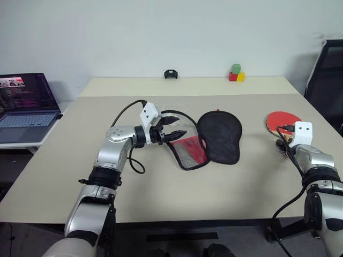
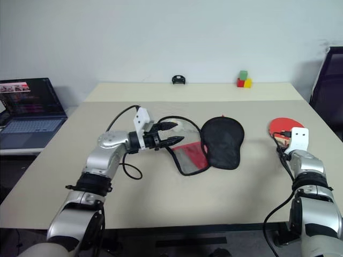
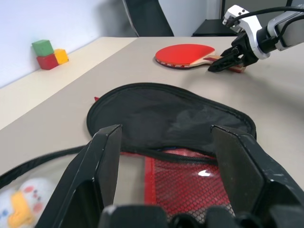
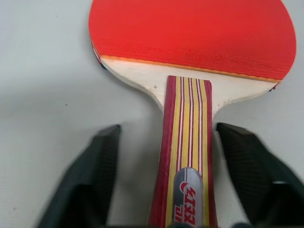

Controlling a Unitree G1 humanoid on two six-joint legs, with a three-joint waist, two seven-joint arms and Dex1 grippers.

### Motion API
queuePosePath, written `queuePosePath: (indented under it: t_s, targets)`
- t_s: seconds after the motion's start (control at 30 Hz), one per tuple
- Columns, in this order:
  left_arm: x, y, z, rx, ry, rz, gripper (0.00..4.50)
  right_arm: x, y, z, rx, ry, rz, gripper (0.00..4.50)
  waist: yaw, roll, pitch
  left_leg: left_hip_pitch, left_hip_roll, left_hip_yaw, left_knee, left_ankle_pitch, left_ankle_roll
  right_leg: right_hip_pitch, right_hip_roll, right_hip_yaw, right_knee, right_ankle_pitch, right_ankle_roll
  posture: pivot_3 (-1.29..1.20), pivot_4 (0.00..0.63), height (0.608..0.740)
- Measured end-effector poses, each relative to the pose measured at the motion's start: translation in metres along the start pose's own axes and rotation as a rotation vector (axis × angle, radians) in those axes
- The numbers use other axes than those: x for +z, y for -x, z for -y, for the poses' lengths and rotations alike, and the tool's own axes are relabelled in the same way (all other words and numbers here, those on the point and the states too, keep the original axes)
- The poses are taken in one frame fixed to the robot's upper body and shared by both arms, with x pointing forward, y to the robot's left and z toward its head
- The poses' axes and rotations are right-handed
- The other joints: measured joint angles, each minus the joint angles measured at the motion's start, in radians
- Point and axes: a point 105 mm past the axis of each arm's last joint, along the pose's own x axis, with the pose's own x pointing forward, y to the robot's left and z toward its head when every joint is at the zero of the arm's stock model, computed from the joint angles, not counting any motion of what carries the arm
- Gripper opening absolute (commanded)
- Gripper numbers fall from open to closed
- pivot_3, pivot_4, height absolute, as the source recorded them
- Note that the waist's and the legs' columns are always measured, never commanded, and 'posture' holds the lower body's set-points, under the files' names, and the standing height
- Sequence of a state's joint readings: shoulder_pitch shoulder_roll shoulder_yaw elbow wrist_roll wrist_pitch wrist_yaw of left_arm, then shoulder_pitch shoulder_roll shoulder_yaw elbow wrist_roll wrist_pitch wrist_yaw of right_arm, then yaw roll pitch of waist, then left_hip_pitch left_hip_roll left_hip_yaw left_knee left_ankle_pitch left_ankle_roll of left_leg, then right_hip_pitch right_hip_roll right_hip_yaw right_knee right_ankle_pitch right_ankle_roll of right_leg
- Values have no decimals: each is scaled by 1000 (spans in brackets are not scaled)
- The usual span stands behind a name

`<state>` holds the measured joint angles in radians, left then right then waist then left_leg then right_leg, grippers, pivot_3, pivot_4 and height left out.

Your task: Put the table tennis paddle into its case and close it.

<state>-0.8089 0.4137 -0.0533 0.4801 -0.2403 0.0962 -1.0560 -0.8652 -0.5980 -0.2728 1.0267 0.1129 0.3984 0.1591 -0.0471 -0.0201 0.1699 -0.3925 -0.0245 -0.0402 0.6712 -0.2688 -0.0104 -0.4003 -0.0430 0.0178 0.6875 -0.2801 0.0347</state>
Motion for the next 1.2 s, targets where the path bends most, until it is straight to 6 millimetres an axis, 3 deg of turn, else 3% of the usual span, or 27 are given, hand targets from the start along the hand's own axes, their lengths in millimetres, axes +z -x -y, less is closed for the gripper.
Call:
queuePosePath:
  t_s: [0.07, 0.13, 0.47, 0.63, 0.7, 0.87, 1.07, 1.2]
  targets:
    - [-1, 1, 0, 4, 1, -4, 3237, 0, 0, 1, -14, -1, -1, 1445, 0, 0, 0, 0, 0, 0, 0, 0, 0, 0, 0, 0, 0, 0, 0, 0, 150, 740]
    - [-3, 2, -1, 8, 4, -8, 3237, 0, 0, 1, -22, 1, 1, 1142, 1, 0, 0, 0, 0, -1, 0, 0, 0, 0, 0, 0, -1, 0, 0, 0, 150, 740]
    - [-13, 11, -3, 41, 19, -33, 3237, 1, 8, 12, -76, -37, 29, 1142, 15, 1, 0, -7, 0, -1, 0, 0, 0, -6, 0, -1, -1, 0, 0, 0, 150, 740]
    - [-15, 12, -2, 43, 24, -37, 3237, 21, 23, -2, -44, -46, 94, 1142, 11, 1, 0, -7, 0, -1, -4, 0, 0, -7, -1, 0, -5, 0, 0, 0, 150, 740]
    - [-15, 12, -2, 43, 24, -36, 3237, 30, 32, -11, -20, -42, 125, 1142, 11, 1, 0, -7, 1, -1, -5, 0, 0, -7, -1, 0, -6, 0, 0, 0, 150, 740]
    - [-15, 11, -2, 42, 25, -34, 3237, 43, 56, -58, 97, -71, 175, 1142, 13, 1, 0, -7, 1, -2, -6, 0, 0, -7, -1, -1, -6, 0, 0, 0, 150, 740]
    - [-15, 11, -1, 42, 25, -33, 3237, 12, 80, -130, 275, -119, 73, 1142, 15, 1, 0, -7, 0, -2, -6, 0, 0, -7, -1, -1, -6, 0, 0, 0, 150, 740]
    - [-15, 11, -1, 42, 25, -33, 3237, 5, 89, -158, 331, -113, 47, 1142, 15, 1, 0, -7, 0, -2, -6, 0, 0, -8, 0, -1, -6, 0, 0, 0, 150, 740]
